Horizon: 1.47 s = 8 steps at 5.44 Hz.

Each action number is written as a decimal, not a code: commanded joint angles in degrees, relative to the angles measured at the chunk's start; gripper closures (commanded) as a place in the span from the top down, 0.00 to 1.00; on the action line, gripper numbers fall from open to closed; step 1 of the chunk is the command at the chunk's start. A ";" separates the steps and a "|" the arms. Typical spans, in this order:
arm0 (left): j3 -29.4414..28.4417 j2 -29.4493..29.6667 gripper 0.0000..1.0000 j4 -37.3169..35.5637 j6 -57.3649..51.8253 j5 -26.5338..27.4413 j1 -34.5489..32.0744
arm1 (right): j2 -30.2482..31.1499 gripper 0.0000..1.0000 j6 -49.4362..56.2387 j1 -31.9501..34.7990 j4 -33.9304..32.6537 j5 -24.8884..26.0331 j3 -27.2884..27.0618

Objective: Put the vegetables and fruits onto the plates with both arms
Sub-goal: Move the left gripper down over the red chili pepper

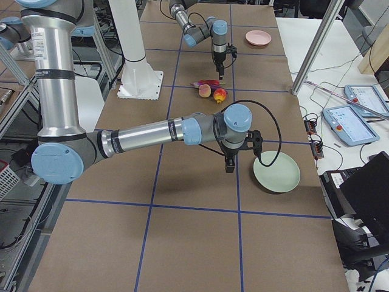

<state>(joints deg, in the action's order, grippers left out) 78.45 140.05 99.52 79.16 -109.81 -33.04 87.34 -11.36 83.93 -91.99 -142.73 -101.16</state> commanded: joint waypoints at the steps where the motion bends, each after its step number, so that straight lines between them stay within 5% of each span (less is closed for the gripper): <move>1: -3.21 0.76 0.97 1.38 -0.14 0.30 0.26 | -0.06 1.00 -0.32 -0.35 0.41 0.00 0.18; 8: -4.97 0.40 0.79 2.96 -0.58 -0.49 1.22 | -0.06 1.00 -0.24 -0.44 0.67 0.00 0.62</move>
<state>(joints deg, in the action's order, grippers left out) 73.33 140.50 102.48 78.57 -110.26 -31.82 87.28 -11.61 83.50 -91.32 -142.73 -100.55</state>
